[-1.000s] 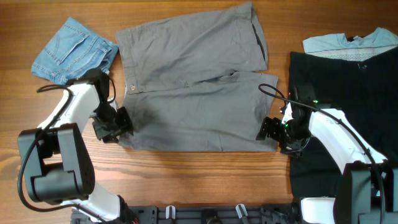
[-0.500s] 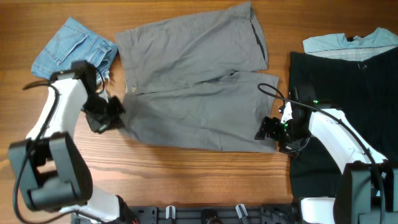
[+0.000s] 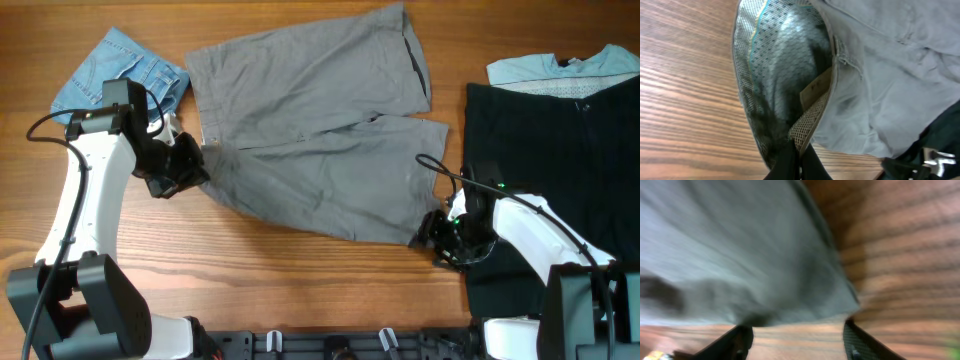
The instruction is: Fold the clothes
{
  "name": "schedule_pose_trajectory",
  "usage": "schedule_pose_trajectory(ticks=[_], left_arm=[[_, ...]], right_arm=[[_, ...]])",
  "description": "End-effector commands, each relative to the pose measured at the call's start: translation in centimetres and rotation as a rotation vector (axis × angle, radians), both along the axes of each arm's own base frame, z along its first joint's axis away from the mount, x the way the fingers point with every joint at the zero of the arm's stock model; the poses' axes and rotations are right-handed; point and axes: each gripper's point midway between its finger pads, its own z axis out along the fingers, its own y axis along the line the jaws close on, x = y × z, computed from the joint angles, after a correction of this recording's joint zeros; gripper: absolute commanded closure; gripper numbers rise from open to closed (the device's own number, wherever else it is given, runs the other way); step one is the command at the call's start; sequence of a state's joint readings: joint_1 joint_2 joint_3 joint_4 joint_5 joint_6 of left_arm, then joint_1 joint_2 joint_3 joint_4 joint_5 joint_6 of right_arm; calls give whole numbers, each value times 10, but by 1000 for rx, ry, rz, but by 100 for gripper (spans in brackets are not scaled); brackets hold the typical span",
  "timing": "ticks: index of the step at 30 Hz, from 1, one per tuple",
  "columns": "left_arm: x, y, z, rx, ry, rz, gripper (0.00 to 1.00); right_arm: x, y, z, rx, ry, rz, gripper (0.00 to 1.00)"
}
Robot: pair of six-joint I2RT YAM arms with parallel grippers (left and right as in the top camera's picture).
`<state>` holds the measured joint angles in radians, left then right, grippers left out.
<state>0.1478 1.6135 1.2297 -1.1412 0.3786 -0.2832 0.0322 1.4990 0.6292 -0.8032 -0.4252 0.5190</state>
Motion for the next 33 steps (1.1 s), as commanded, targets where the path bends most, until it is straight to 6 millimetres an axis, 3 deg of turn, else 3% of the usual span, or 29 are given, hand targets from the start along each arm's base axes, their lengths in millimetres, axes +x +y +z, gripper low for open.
schedule_pose_trajectory(ticks=[1,3,6,8,13,18,21,28,33], left_arm=[[-4,12,1,77,19,9,96],[-10,15,0,99,36,-17,96],[-20,21,-2,137,76,-20,96],[-23,22,-1,143,86,-21,96],[-31,24,17,164,57,-16,96],[-35,37,69,267,-91,15,96],[-37,38,105,293,-219,33,96],[-62,34,143,308,-332,51,96],[-75,36,171,336,-389,68,96]], right_arm=[[15,-12,-17,-81,-61,-33,59],[22,-18,-16,-114,-82,-32,65],[31,-24,-8,-150,-94,-18,88],[36,-28,3,-176,-96,3,96],[62,-42,68,-257,-175,124,96],[90,-55,175,-346,-356,177,96],[97,-55,216,-352,-450,161,96],[102,-62,268,-405,-568,136,96],[106,-62,335,-414,-738,100,96]])
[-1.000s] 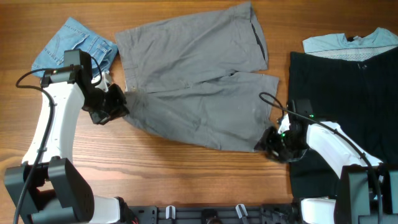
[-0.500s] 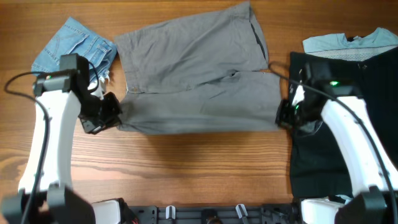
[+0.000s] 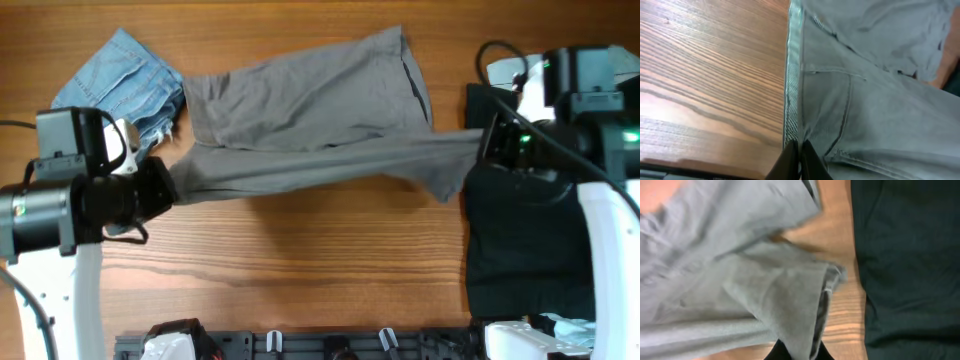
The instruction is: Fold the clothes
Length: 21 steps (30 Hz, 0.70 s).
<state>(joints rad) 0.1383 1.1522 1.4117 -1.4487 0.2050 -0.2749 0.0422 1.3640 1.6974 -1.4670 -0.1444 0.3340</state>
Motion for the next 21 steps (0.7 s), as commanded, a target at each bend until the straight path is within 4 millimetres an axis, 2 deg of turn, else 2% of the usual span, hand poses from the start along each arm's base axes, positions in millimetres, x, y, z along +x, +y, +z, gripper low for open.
schedule_pose_trajectory(ticks=[1,2,4,7,10,11,13,17,19,21], left_arm=[[-5,20,30,111,-93,57,96],[-4,20,31,111,-101,57,96],[-3,20,29,110,-92,57,96],[-1,20,20,102,-37,53,96],[-4,14,4,90,69,24,96],[-7,9,-2,88,108,-1,96],[-6,7,-2,99,105,-14,96],[-2,6,0,90,90,-5,96],[4,-14,0,18,64,-58,88],[14,-43,-8,-33,33,-162,78]], right_arm=[[6,-22,53,-99,-175,-51,96],[8,-22,61,-97,-205,-53,96],[11,-22,61,-97,-211,-53,96],[18,-21,50,-101,-167,-48,96],[24,-23,26,-118,-62,-49,96],[21,-39,17,-199,-14,-86,96],[21,-46,17,-238,-8,-103,96],[20,-45,17,-234,-10,-101,96],[21,-45,18,-233,-11,-100,96],[21,-45,18,-233,-13,-101,96]])
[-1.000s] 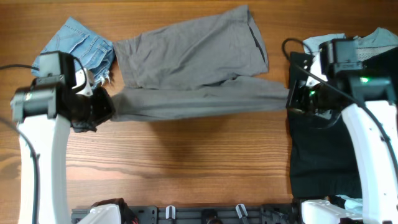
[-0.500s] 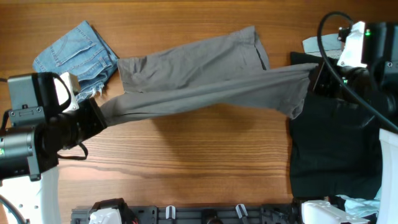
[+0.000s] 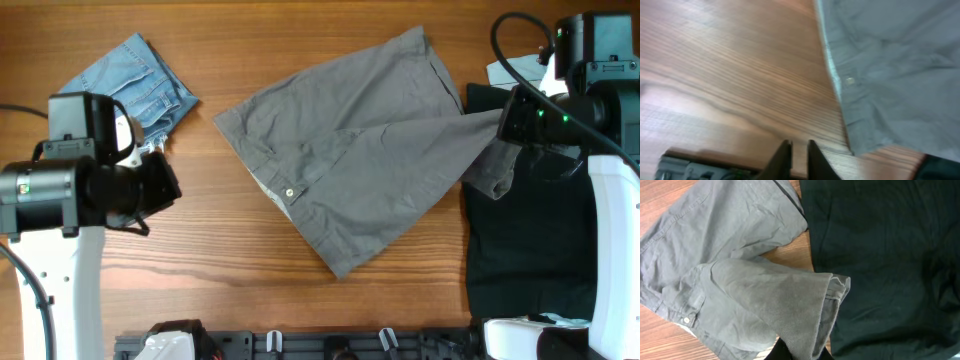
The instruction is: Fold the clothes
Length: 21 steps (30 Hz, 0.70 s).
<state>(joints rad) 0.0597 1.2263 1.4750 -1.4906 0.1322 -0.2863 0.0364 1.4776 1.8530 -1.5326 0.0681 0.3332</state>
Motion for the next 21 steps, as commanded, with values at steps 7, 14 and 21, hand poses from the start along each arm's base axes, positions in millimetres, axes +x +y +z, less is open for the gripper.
schedule_pose_trajectory(ticks=[7,14,21], left_arm=[[51,-98,-102,-71,-51,-325,96],[108,-111,-208,-64,-18,-320,96],[121,-79,-276,62,72,-212,96]], right_arm=[[1,-6,8,-32,-28,-2,96],[2,25,6,132,-19,71,96],[-11,27,-38,150,132,54,96]])
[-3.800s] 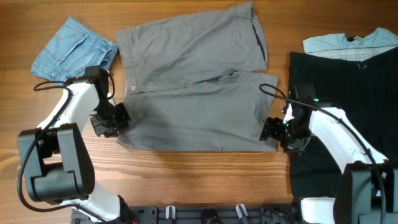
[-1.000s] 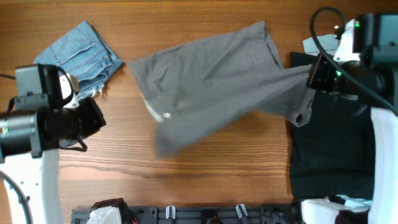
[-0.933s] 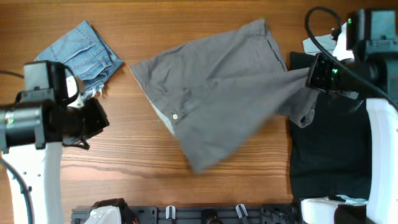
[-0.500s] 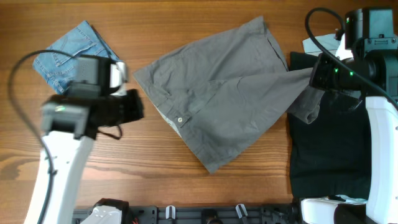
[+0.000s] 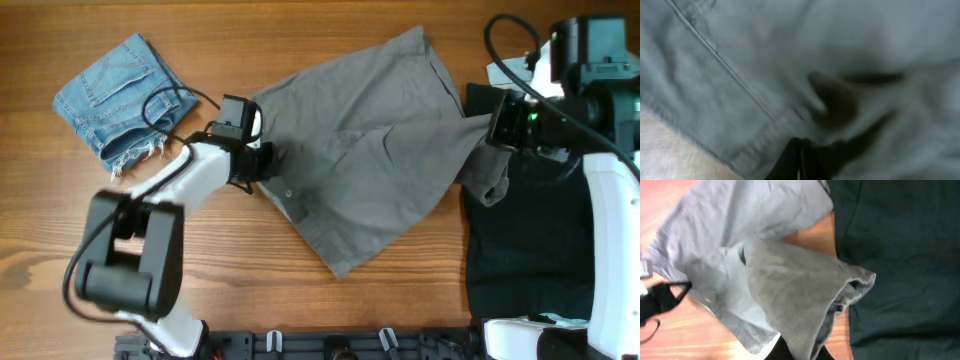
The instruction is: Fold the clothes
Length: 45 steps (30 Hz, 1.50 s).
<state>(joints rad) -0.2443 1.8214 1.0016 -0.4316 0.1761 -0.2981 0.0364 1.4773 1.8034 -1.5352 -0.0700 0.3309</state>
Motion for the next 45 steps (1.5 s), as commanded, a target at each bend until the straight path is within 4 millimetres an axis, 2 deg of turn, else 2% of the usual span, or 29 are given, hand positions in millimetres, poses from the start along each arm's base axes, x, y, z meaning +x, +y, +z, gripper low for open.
schedule_pose_trajectory(ticks=[1,2,3,6,9,11,14,15,16,18,20,21,23,26,28,31,34,37,38,40,43,45], left_arm=[[4,42,-33,135,41,119,96],[9,49,-35,135,30,143,96],[24,60,-33,118,-12,202,96],[58,78,-14,67,-107,289,96],[101,92,24,15,-216,328,96],[121,98,52,16,-258,329,96],[126,99,80,44,-236,261,96],[121,97,85,49,-206,243,94],[103,86,90,15,-112,181,88],[78,73,87,-49,-4,153,81],[43,59,82,-111,140,106,76],[19,51,80,-137,229,60,74],[-16,36,84,-176,356,-20,72],[-57,24,92,-180,499,-103,63],[-75,16,97,-171,565,-128,59],[-92,10,103,-162,594,-150,55],[-121,10,108,-137,595,-158,46],[-138,20,96,-88,581,-74,36],[-146,21,87,-91,572,-27,35],[-162,21,65,-106,577,68,41],[-175,11,47,-180,600,94,51],[-182,9,31,-183,610,134,52]], right_arm=[[-6,3,-32,26,96,-5,96],[-6,3,-37,26,103,-4,96],[-4,4,-43,26,107,-4,96],[-2,14,-50,78,112,15,96],[-1,24,-62,127,127,31,96],[-4,24,-76,126,154,29,96],[-9,24,-100,131,198,20,96],[-11,25,-107,135,211,21,96],[-16,25,-119,133,235,21,96],[-18,24,-127,131,248,23,96],[-16,24,-131,130,243,27,95],[-14,24,-130,130,232,27,95],[-9,25,-130,131,211,28,96],[-4,25,-129,132,193,30,95],[-4,25,-129,131,192,30,95],[-5,25,-129,131,194,31,95],[-5,25,-129,131,194,30,95],[-4,25,-129,131,191,32,95],[-4,25,-129,130,190,32,95],[-3,24,-129,126,189,31,95],[-3,24,-129,123,186,31,95],[-2,24,-129,123,182,31,95]])
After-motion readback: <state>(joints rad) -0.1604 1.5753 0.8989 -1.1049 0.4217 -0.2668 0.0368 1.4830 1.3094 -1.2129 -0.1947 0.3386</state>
